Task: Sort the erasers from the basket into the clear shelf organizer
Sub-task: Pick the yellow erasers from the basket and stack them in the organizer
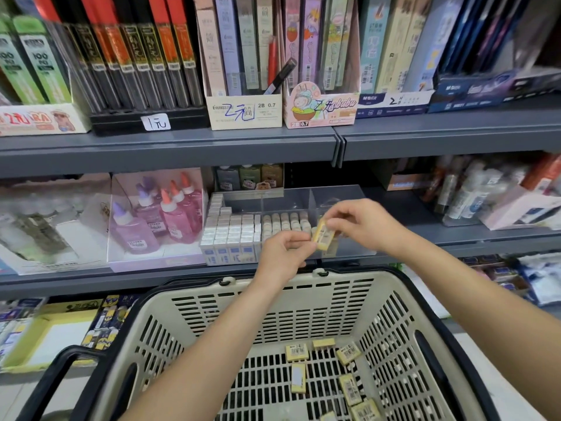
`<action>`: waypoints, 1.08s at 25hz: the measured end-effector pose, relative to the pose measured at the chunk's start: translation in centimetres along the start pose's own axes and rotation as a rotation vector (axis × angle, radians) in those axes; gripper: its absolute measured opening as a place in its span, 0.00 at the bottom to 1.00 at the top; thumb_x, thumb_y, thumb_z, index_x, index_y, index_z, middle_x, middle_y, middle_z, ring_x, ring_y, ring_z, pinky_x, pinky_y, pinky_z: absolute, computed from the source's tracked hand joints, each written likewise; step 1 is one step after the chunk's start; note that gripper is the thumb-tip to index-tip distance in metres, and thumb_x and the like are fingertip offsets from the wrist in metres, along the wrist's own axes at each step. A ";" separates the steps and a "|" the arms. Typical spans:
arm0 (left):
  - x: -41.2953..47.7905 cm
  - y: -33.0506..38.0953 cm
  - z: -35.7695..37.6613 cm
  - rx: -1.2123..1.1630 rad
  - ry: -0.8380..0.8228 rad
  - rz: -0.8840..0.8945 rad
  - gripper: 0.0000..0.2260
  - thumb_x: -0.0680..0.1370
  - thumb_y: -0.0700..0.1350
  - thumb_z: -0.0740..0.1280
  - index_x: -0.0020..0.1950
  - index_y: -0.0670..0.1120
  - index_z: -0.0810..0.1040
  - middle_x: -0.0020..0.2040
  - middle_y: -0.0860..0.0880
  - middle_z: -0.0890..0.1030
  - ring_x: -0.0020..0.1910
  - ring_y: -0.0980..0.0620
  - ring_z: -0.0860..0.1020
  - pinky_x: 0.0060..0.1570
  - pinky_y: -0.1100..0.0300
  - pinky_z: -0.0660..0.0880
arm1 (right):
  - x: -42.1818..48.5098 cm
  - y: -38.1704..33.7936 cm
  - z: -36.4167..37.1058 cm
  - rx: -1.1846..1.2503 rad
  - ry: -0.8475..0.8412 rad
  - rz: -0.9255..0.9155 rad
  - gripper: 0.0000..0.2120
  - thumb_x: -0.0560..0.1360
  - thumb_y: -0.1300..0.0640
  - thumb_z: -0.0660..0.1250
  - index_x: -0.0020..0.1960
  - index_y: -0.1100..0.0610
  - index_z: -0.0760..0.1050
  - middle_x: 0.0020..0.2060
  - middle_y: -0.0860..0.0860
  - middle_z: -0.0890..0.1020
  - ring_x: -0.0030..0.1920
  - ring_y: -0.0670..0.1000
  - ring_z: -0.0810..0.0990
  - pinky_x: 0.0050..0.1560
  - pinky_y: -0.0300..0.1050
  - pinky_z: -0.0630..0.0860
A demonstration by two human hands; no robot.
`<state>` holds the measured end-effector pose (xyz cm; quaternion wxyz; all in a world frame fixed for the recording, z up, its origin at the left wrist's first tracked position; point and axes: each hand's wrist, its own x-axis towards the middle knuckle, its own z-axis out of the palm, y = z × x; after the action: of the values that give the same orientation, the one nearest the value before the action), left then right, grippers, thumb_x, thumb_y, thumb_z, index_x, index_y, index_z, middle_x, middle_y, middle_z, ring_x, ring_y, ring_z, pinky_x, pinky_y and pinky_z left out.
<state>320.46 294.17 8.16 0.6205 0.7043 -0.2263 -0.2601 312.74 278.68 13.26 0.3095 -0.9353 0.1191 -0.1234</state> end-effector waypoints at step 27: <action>-9.5 -12.4 -9.9 0.736 -0.375 -0.500 0.04 0.76 0.45 0.67 0.50 0.49 0.76 0.45 0.53 0.78 0.39 0.57 0.75 0.35 0.66 0.74 | -8.7 -0.5 9.3 0.088 -0.037 0.027 0.09 0.77 0.50 0.61 0.53 0.47 0.79 0.43 0.36 0.79 0.45 0.36 0.77 0.46 0.27 0.70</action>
<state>319.55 309.34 -2.35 0.1970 0.8509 -0.2352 -0.4265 307.41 286.81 4.99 0.3541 -0.9212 0.1204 -0.1072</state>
